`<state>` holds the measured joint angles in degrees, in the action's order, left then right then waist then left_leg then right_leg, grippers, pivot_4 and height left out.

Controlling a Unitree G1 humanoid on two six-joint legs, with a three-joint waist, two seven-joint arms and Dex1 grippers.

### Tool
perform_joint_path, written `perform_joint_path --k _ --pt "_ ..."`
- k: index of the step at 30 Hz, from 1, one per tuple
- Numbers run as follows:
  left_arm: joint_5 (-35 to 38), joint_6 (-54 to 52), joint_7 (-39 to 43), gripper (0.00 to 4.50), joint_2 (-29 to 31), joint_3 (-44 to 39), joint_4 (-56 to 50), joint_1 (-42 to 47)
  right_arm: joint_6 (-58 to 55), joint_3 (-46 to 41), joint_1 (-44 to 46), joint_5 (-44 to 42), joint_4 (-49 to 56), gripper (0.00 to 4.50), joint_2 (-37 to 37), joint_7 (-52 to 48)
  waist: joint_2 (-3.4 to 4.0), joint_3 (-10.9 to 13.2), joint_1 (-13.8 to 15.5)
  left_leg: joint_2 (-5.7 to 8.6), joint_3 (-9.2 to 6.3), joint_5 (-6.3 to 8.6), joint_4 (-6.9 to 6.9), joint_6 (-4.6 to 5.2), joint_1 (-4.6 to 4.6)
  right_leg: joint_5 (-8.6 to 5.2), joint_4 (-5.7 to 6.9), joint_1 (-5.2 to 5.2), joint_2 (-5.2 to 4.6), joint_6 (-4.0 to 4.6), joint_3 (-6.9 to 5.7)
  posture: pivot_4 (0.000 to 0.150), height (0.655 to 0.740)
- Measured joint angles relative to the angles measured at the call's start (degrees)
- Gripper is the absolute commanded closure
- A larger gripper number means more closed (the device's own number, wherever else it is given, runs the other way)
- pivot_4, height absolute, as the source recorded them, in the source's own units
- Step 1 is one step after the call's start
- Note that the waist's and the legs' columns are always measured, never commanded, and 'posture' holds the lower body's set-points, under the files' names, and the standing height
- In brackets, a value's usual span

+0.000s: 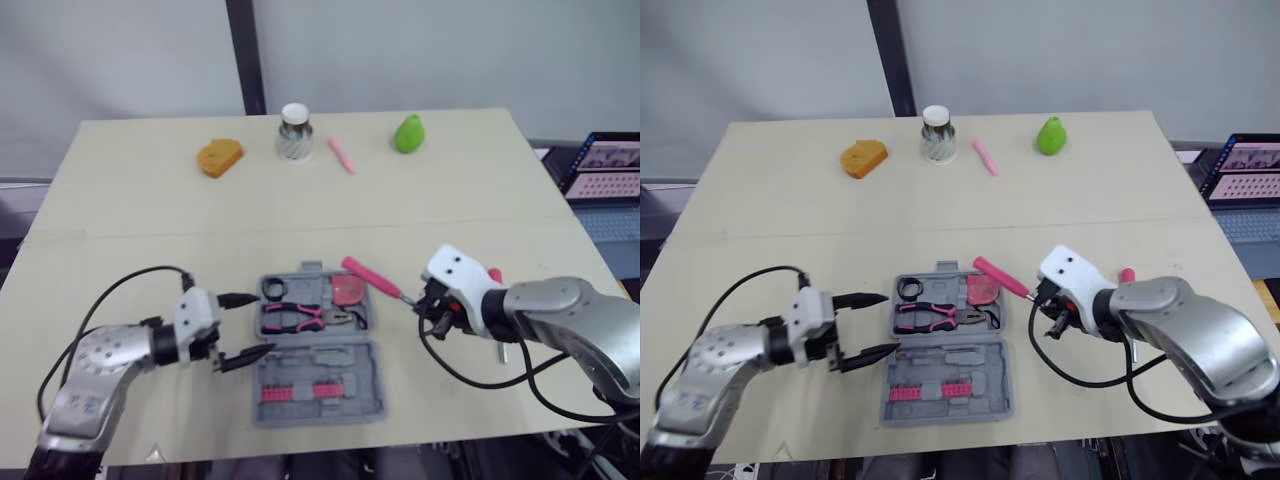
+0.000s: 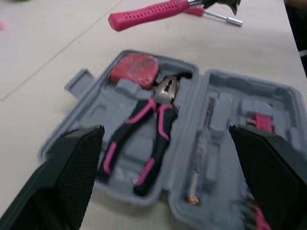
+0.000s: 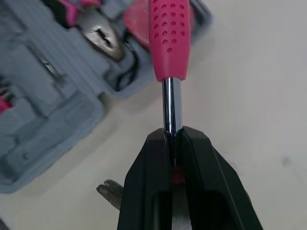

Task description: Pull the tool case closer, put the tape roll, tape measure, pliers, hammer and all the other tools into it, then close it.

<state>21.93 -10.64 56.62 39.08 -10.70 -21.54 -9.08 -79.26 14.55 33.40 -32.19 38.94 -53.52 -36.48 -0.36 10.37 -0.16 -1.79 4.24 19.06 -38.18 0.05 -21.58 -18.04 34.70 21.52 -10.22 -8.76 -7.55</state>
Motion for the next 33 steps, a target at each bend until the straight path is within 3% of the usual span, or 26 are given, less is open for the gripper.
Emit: perform_joint_path --k 4,10,20,33 --pt "0.57 4.44 3.29 0.00 1.65 -6.00 -2.25 -12.56 2.02 11.73 10.65 0.75 -0.90 4.47 0.19 -4.93 0.01 0.00 -0.04 0.02 -0.15 0.02 0.01 -0.01 0.00 0.00 0.01 0.03 -0.01 0.01 -0.03 0.150 0.7400" --pt "0.71 9.15 4.84 0.00 0.99 -10.85 -2.58 -20.97 3.82 25.83 17.49 4.38 -1.88 4.47 2.02 -8.34 0.01 0.00 0.04 0.04 -0.14 0.04 -0.05 0.01 -0.17 0.01 -0.05 0.09 -0.03 0.02 -0.08 0.150 0.7400" --pt "0.93 14.64 4.81 0.00 -2.45 -10.82 -5.01 -27.72 4.08 32.93 19.98 6.51 -1.27 4.47 5.86 -9.61 0.01 0.00 -0.18 0.01 -0.12 0.06 -0.04 0.00 -0.17 0.01 -0.01 0.13 -0.01 0.02 -0.13 0.150 0.7400" --pt "1.06 16.21 3.85 0.00 -3.16 -11.51 -5.06 -30.21 3.86 37.09 19.97 8.97 -2.09 4.47 11.82 -9.22 0.01 0.00 -0.17 0.01 -0.14 0.08 -0.05 0.01 -0.17 0.01 0.01 0.15 -0.01 0.03 -0.11 0.150 0.7400"
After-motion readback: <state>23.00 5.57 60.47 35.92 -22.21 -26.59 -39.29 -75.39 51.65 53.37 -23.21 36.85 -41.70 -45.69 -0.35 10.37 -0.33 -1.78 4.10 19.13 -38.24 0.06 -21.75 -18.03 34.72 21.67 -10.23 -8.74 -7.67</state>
